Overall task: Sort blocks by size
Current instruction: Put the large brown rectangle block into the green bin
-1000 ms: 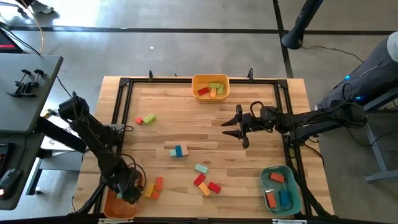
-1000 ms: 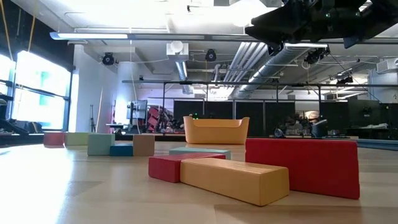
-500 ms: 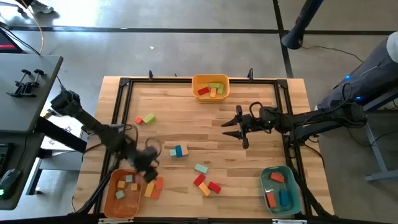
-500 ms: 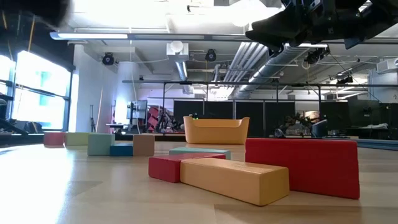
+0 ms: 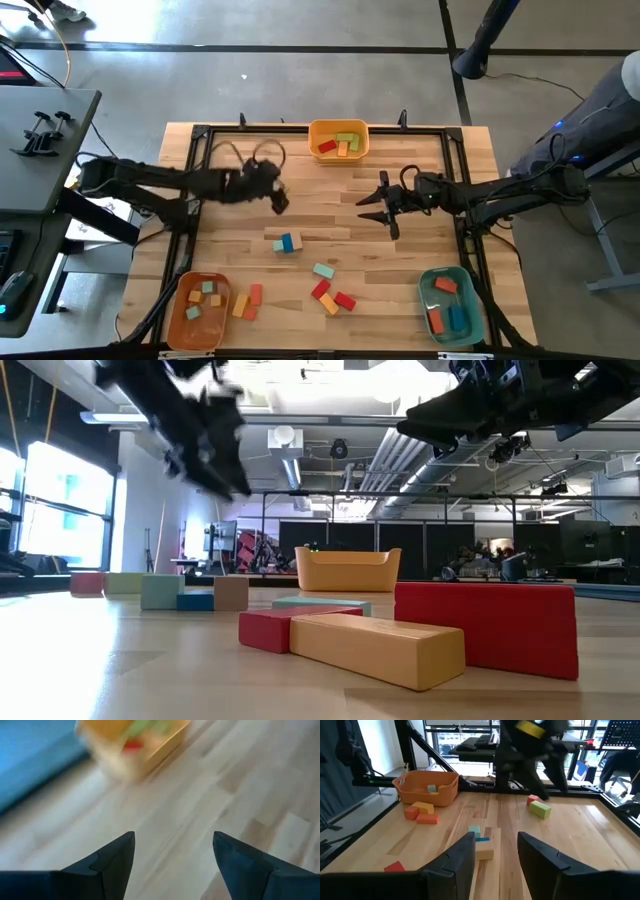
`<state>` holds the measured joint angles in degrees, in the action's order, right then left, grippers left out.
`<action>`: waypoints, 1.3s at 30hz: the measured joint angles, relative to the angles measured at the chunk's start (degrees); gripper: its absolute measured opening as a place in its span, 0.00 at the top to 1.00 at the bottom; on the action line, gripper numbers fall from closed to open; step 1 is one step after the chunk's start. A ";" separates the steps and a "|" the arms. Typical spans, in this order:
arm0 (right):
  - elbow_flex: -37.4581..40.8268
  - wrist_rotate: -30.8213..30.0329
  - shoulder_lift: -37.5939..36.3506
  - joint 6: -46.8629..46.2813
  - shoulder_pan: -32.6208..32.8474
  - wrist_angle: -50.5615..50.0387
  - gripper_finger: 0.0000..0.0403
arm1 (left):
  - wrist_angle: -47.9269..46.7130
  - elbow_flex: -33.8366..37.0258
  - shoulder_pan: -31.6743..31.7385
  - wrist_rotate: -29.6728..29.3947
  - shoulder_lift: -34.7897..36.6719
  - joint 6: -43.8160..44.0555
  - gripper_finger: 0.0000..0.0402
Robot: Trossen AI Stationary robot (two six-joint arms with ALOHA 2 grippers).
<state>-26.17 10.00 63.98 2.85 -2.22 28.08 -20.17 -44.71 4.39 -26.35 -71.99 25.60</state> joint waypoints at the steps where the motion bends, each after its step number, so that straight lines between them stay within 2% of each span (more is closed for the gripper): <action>1: 0.00 -0.52 0.06 -0.02 0.00 0.01 0.65 | -1.74 0.00 2.52 3.17 -0.35 2.85 0.37; 3: 0.00 -1.48 0.12 -0.32 0.00 -0.06 0.65 | -5.35 0.11 6.19 9.23 -0.95 4.14 0.37; 5: 0.00 -2.91 0.10 -0.44 0.00 -0.12 0.65 | -5.72 0.09 6.97 14.75 -1.58 0.56 0.37; 7: 0.00 -4.04 0.10 -0.46 0.00 -0.34 0.65 | -6.16 0.08 5.83 17.86 -2.26 -4.52 0.37; 12: 0.00 -4.29 0.10 -2.47 -0.02 -0.61 0.65 | -5.21 0.04 -1.33 22.24 -5.24 -18.94 0.37; 16: 0.00 -4.29 0.10 -3.07 0.00 -1.13 0.65 | -3.67 0.04 -8.99 20.02 -8.84 -24.51 0.37; 20: 0.00 -4.74 0.10 -4.84 0.00 -1.25 0.65 | 3.67 0.04 -15.21 14.50 -13.06 -20.78 0.37; 23: 0.00 -5.55 0.10 -5.73 0.00 -1.03 0.65 | 10.16 0.04 -17.79 13.72 -16.06 -16.66 0.37; 27: 0.00 -5.62 0.10 -5.88 0.00 -0.87 0.65 | 20.98 0.03 -19.30 11.47 -19.39 -13.20 0.37; 31: 0.00 -5.62 0.10 -5.88 -0.02 -0.76 0.65 | 30.70 -0.02 -19.63 9.91 -22.56 -15.00 0.37; 33: 0.00 -5.62 0.10 -5.88 -0.01 -0.31 0.65 | 31.76 -0.17 -19.75 9.36 -23.89 -13.72 0.37; 36: 0.00 -5.64 0.10 -5.45 -0.03 0.67 0.65 | 31.66 -1.53 -18.45 9.05 -25.56 -5.83 0.36; 39: 0.00 -7.09 0.10 -4.00 -0.04 2.18 0.65 | 31.73 -2.93 -16.04 13.86 -26.31 -5.03 0.34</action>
<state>-26.17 2.91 64.07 -1.15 -2.26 30.26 11.56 -47.64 -11.65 -12.48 -98.30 20.58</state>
